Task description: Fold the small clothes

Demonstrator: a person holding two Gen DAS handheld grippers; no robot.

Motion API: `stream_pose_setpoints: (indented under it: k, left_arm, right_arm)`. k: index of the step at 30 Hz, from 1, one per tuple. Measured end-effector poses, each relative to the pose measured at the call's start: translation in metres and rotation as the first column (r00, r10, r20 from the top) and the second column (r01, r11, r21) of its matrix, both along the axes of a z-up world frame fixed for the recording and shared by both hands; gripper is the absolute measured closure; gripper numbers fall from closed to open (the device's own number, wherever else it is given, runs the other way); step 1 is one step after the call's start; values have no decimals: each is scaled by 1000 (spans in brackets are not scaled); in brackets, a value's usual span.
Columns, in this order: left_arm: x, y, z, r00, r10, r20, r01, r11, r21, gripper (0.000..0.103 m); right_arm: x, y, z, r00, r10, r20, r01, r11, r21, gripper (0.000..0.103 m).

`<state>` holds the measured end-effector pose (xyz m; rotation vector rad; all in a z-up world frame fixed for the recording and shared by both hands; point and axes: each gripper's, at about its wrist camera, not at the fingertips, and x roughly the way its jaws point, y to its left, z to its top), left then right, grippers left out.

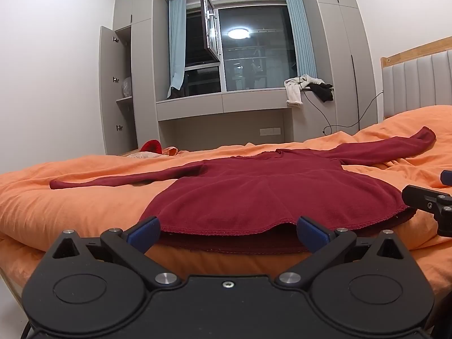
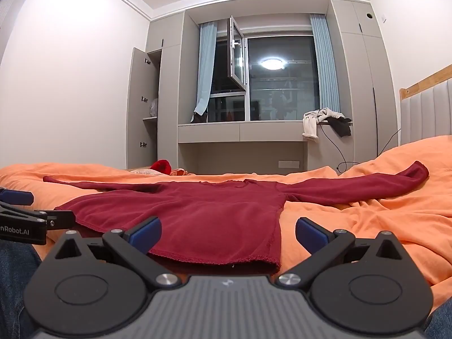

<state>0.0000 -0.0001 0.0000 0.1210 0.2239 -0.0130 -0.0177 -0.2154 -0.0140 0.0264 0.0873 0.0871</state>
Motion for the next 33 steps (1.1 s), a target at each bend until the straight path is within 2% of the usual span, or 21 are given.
stream_pose_setpoints:
  k: [33]
  left_arm:
    - [-1, 0, 0, 1000, 0, 0, 0, 1000, 0, 0]
  right_arm:
    - [-1, 0, -1, 1000, -1, -4, 1, 1000, 0, 0]
